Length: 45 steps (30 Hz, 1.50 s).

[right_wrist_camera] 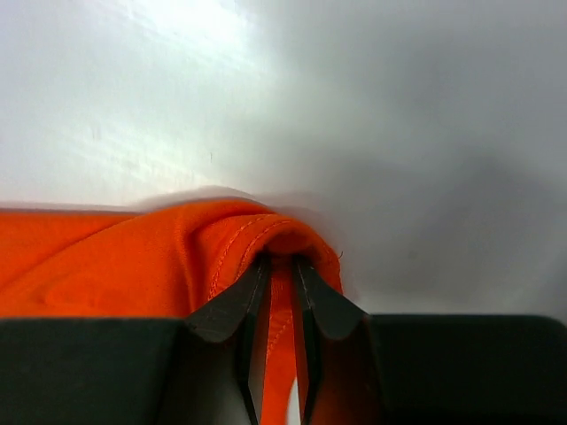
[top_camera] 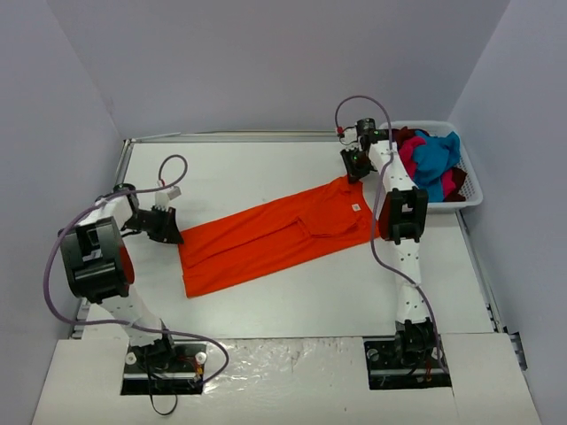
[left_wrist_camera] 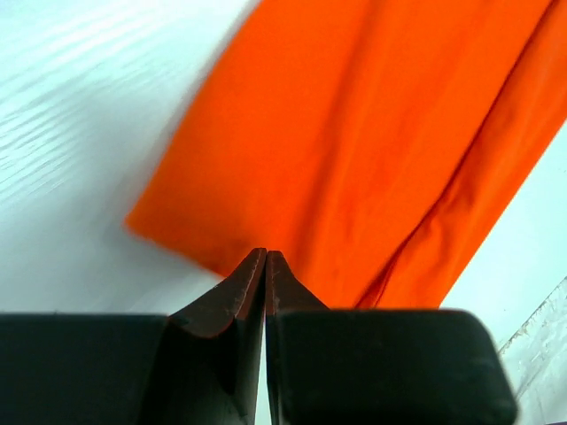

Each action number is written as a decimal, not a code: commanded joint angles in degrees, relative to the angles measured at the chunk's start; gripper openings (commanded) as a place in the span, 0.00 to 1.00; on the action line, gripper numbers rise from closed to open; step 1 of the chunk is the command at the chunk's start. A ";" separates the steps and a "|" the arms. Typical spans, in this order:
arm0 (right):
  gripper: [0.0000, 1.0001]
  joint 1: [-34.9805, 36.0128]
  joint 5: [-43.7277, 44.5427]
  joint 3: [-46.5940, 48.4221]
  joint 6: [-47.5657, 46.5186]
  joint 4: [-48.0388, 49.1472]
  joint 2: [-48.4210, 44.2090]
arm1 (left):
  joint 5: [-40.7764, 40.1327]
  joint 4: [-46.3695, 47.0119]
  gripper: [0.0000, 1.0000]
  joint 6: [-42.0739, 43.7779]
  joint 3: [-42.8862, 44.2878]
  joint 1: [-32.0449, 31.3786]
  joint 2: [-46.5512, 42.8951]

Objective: Fold and stack the t-shirts
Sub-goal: Rotate the tshirt 90 degrees

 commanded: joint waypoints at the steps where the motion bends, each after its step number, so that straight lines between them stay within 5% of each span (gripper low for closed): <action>1: 0.12 1.62 1.78 7.98 -1.94 2.45 8.11 | 1.63 -5.73 0.04 4.12 1.37 3.08 -9.59; 7: 0.16 5.48 4.93 3.35 -4.58 18.87 6.37 | 0.05 -12.06 0.06 5.44 2.07 4.22 -18.38; 16: 0.06 10.23 14.08 -7.00 -4.05 33.66 -8.03 | -6.10 -2.40 0.09 -4.40 -2.41 4.31 -32.80; 26: 0.12 14.54 16.02 -32.82 -4.49 32.53 -33.96 | -8.31 -2.22 0.21 -7.66 -3.90 4.31 -39.84; 30: 0.03 14.55 14.88 -40.76 -4.76 27.08 -38.45 | -8.39 -1.96 0.25 -8.10 -4.78 4.40 -41.95; 32: 0.00 14.55 14.53 -44.18 -5.02 24.28 -39.07 | -9.26 -1.52 0.26 -8.80 -4.78 4.40 -42.22; 36: 0.00 14.55 8.65 -47.37 -4.14 19.79 -39.17 | -10.41 -0.38 0.46 -10.47 -4.78 4.40 -42.04; 45: 0.00 14.55 6.09 -53.69 -2.73 16.18 -38.99 | -11.65 1.47 0.56 -11.70 -6.54 4.84 -43.01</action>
